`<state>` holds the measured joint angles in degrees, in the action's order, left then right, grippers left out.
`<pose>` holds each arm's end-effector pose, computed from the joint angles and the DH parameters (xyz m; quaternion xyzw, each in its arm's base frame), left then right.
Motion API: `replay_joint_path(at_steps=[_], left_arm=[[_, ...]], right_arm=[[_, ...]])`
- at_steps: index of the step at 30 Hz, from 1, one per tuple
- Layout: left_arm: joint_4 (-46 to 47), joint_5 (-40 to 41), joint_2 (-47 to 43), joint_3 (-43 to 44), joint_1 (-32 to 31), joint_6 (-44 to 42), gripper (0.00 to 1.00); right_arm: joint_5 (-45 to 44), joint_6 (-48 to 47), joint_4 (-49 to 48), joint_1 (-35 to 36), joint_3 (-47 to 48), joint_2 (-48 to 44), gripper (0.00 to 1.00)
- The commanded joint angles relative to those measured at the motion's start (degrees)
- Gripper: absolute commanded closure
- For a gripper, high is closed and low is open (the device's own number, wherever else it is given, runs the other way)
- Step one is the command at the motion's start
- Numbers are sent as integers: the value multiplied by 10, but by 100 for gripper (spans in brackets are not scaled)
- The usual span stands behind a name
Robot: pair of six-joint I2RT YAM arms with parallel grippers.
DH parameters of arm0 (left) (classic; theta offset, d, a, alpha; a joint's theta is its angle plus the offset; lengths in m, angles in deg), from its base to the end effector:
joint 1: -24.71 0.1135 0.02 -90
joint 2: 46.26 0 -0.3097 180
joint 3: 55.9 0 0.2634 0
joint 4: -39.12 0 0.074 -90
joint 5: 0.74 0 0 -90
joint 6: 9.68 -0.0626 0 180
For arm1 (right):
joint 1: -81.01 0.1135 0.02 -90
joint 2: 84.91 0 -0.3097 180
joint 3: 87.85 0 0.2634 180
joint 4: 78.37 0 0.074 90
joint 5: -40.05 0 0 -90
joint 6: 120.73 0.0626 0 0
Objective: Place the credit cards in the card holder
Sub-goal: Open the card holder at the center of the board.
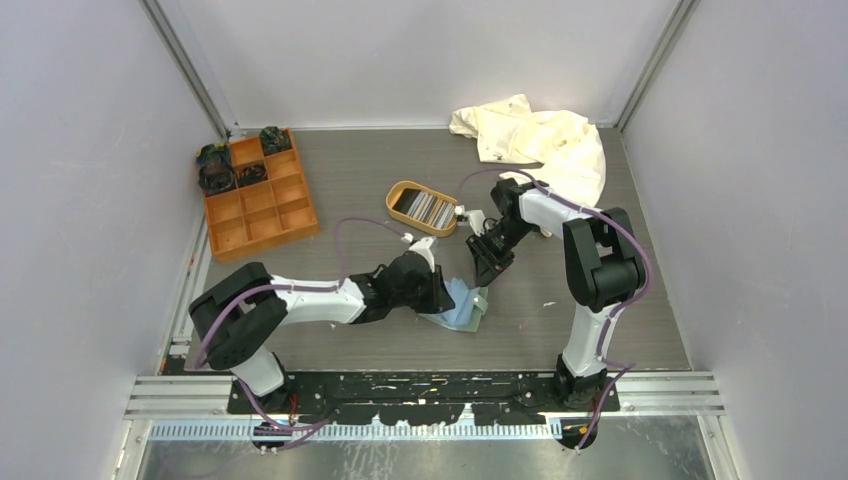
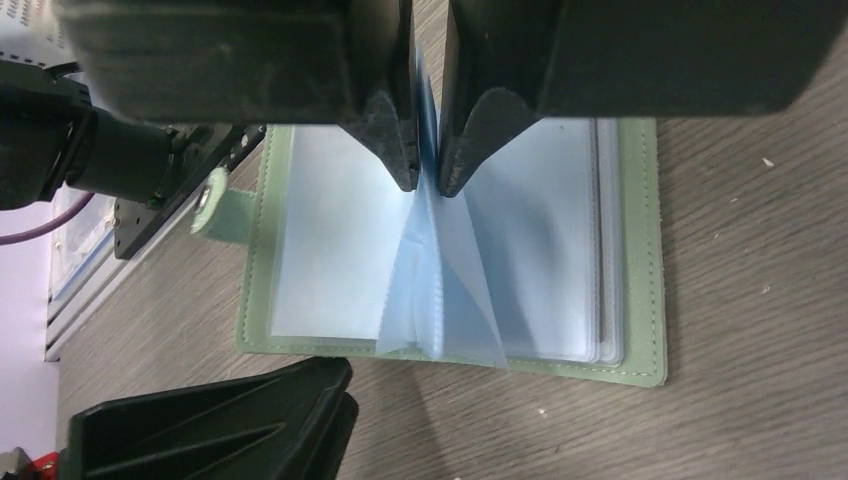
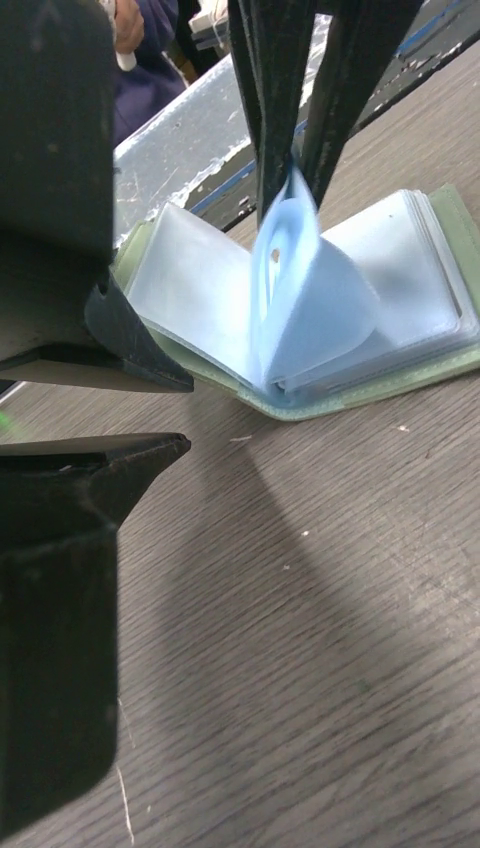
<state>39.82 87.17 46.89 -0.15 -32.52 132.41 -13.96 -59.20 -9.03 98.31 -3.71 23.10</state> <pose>0.1906 -0.3004 0.1811 0.0482 0.8923 -0.3753 0.2461 0.3229 0.1391 0.1770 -0.3617 0.8792 0.3099 0.0035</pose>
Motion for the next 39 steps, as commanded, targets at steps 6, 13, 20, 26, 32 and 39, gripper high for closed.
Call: replay_joint_path(at_steps=[6, 13, 20, 26, 32, 39], left_arm=[[-187, 117, -61, 91, 3, -141, 96], [-272, 204, -89, 118, -15, -189, 97], [-208, 116, 12, 158, -43, -161, 70], [-100, 32, 45, 138, -44, -122, 44], [-72, 30, 25, 106, -36, -122, 43], [29, -23, -2, 39, -12, -110, 44]], right_arm=[[50, 31, -16, -2, 9, -33, 72], [67, 49, -37, -36, -2, -79, 70], [70, 50, -37, -51, -3, -85, 68], [80, 50, -36, -58, -5, -89, 68], [158, 68, -57, -57, -21, -97, 68], [195, 186, -172, -24, -66, -102, 75]])
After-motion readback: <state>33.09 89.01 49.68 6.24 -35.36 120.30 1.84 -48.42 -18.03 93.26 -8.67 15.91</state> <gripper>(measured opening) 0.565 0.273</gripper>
